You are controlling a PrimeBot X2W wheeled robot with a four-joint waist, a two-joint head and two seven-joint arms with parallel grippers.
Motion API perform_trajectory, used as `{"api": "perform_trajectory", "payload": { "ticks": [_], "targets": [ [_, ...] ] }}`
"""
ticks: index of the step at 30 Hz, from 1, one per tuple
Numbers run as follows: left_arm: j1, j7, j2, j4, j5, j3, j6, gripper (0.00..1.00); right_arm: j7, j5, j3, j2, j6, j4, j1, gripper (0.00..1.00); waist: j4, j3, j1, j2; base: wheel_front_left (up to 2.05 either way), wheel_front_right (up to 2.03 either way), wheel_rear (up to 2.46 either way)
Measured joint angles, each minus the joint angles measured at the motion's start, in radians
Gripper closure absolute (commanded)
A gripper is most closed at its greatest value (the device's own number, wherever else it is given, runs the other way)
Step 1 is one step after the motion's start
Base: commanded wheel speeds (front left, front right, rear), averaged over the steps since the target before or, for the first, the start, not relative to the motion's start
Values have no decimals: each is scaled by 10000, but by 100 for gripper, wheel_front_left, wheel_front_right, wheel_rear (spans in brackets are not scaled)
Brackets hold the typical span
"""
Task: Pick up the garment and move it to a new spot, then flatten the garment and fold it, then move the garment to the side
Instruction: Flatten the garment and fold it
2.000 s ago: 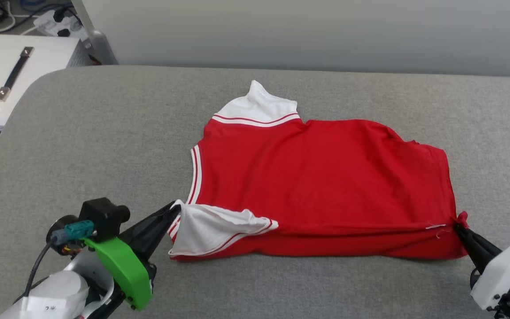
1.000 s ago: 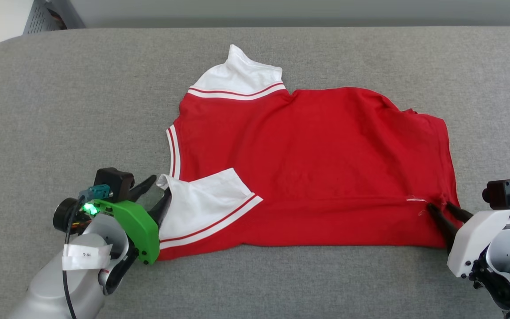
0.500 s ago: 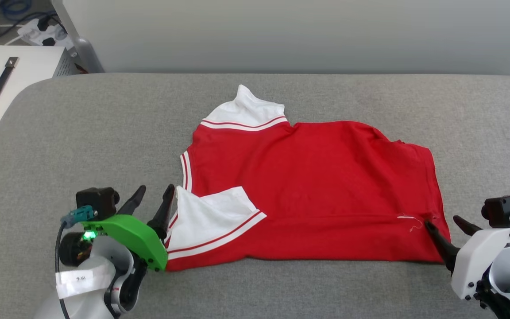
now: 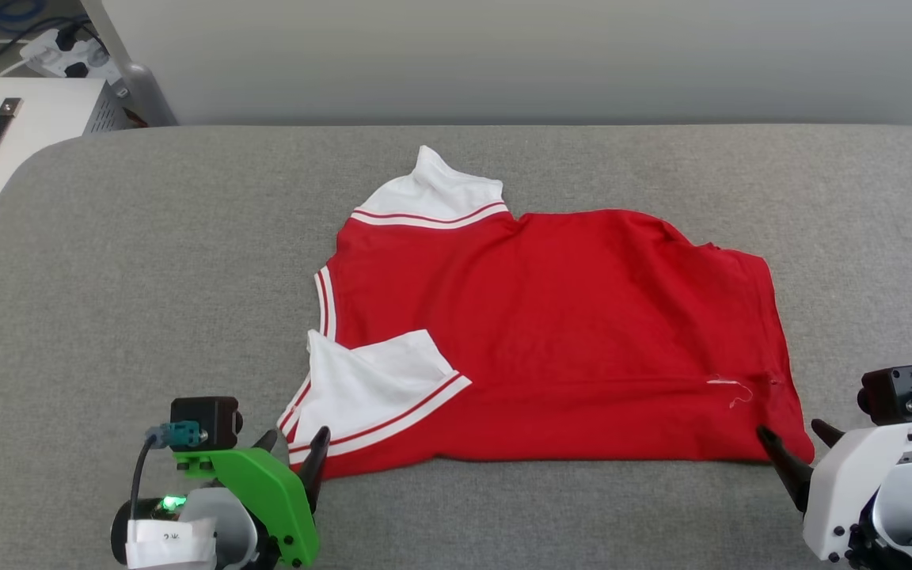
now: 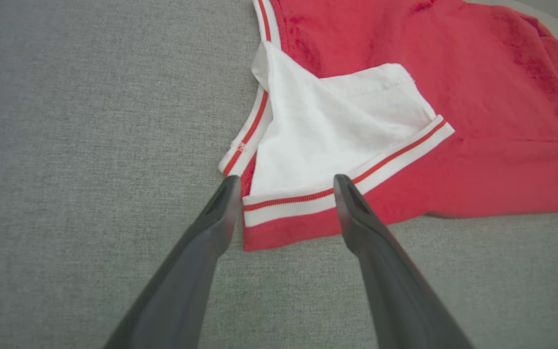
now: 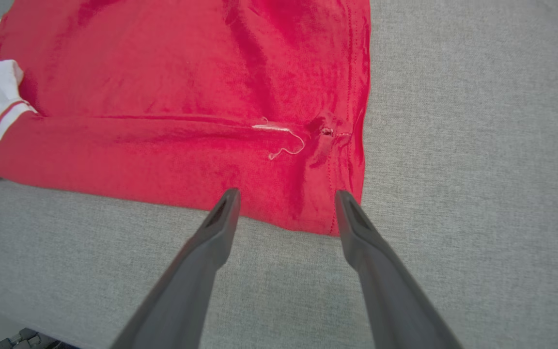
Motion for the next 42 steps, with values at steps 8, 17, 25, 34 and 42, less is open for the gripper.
{"api": "perform_trajectory", "payload": {
  "ticks": [8, 17, 25, 34, 42],
  "targets": [
    [-15, 527, 211, 59, 263, -155, 917, 0, 67, -128, -25, 174, 0, -295, -9, 0, -164, 511, 0, 0, 0, 0, 0],
    [-277, 552, 33, 936, 247, -65, 855, 0, -151, -198, 46, 194, 0, -412, -228, 0, -394, 1184, 0, 0, 0, 0, 0],
    [-325, 759, -75, 1354, -374, 184, 303, 100, -148, -441, -127, 173, 0, -244, -291, 0, -451, 1066, 0, 0, 0, 0, 0],
    [-187, 303, -253, 865, -500, 127, 75, 100, 44, -915, -324, 90, 0, 408, -294, 0, -123, 637, 0, 0, 0, 0, 0],
    [-206, 234, 42, -591, -265, 173, -6, 100, -63, -1237, -493, 176, 0, 1653, -765, 0, 211, 749, 0, 0, 0, 0, 0]
  ]
}}
